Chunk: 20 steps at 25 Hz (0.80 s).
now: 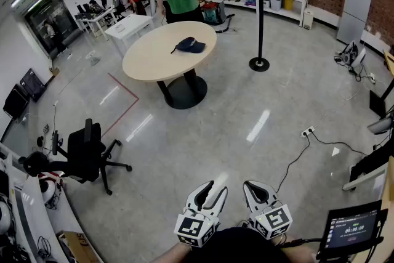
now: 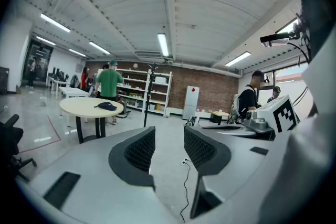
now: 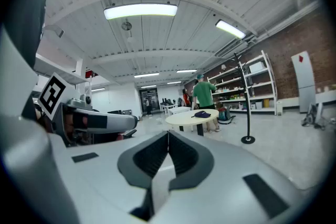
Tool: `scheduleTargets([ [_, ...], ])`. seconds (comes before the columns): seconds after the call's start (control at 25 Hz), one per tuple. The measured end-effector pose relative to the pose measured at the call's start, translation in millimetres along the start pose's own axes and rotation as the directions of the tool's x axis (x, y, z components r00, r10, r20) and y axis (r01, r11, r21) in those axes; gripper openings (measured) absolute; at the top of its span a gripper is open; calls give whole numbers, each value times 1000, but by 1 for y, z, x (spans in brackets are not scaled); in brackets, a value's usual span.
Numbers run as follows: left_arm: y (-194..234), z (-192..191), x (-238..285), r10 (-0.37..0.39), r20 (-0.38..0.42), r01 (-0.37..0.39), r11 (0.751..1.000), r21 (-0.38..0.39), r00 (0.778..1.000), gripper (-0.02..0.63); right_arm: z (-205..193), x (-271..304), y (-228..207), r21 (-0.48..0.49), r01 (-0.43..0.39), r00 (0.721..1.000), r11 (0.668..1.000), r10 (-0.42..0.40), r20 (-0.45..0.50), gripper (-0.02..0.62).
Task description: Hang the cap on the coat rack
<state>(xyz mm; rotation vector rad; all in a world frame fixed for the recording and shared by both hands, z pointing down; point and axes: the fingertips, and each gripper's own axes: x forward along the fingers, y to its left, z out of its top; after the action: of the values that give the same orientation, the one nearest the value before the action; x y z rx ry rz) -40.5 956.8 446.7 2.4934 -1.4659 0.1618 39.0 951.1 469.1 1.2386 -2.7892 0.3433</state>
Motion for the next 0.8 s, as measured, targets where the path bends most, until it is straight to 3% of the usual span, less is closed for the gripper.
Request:
scheduleTargets([
  [0.4, -40, -5, 13, 7, -13, -7, 1000, -11, 1000, 181, -5, -31, -20, 10, -35, 999, 999, 35, -24, 8],
  [0.8, -34, -21, 6, 27, -22, -28, 999, -24, 999, 181, -23, -29, -14, 64, -55, 998, 996, 57, -28, 8],
])
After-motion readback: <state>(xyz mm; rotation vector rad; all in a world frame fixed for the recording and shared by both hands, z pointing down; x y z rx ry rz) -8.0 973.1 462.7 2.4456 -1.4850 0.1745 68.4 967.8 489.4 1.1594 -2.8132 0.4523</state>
